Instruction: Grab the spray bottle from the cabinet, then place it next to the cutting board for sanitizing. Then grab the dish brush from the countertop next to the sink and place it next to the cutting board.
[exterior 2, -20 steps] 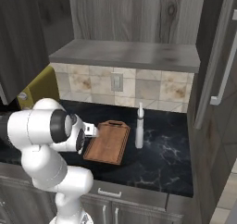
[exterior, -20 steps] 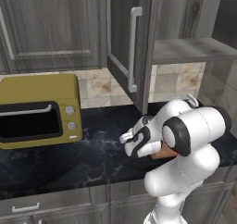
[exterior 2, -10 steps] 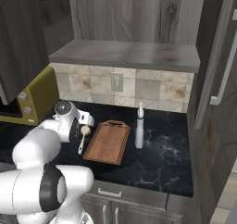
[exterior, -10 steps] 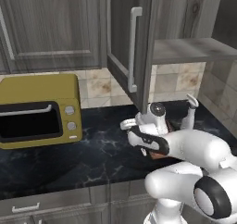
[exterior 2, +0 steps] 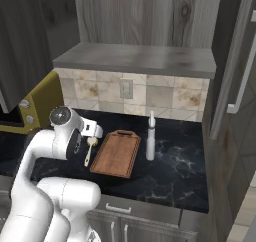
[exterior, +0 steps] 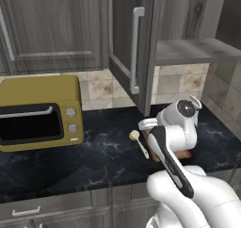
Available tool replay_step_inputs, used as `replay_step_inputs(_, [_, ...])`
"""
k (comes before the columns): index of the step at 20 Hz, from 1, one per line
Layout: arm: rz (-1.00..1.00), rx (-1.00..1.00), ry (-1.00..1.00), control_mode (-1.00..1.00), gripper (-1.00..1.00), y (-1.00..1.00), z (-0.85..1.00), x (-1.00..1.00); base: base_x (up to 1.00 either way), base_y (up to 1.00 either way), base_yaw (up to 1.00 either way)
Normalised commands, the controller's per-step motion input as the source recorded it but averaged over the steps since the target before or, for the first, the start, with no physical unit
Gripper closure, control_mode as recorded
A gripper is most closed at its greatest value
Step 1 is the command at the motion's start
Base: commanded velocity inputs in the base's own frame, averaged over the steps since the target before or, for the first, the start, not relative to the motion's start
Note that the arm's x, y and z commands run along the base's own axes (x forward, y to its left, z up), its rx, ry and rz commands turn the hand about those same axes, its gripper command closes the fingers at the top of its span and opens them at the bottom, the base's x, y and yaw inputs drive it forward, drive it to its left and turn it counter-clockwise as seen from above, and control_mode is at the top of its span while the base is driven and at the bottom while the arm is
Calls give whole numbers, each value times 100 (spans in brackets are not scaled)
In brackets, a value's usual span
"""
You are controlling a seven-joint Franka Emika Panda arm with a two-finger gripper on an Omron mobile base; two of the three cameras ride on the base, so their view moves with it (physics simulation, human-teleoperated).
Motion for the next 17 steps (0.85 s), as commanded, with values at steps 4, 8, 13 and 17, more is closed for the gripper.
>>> replay_step_inputs(4, [-8, 3, 1, -100, -100, -46, 84, -100, 0, 0, 0])
replay_step_inputs(8, [-15, 6, 9, -100, -100, -32, 92, -100, 0, 0, 0])
replay_step_inputs(13, [-16, 5, 7, -100, -100, -28, 90, -100, 0, 0, 0])
replay_step_inputs(17, [-8, 5, -11, -100, -100, 0, 82, -91, 0, 0, 0])
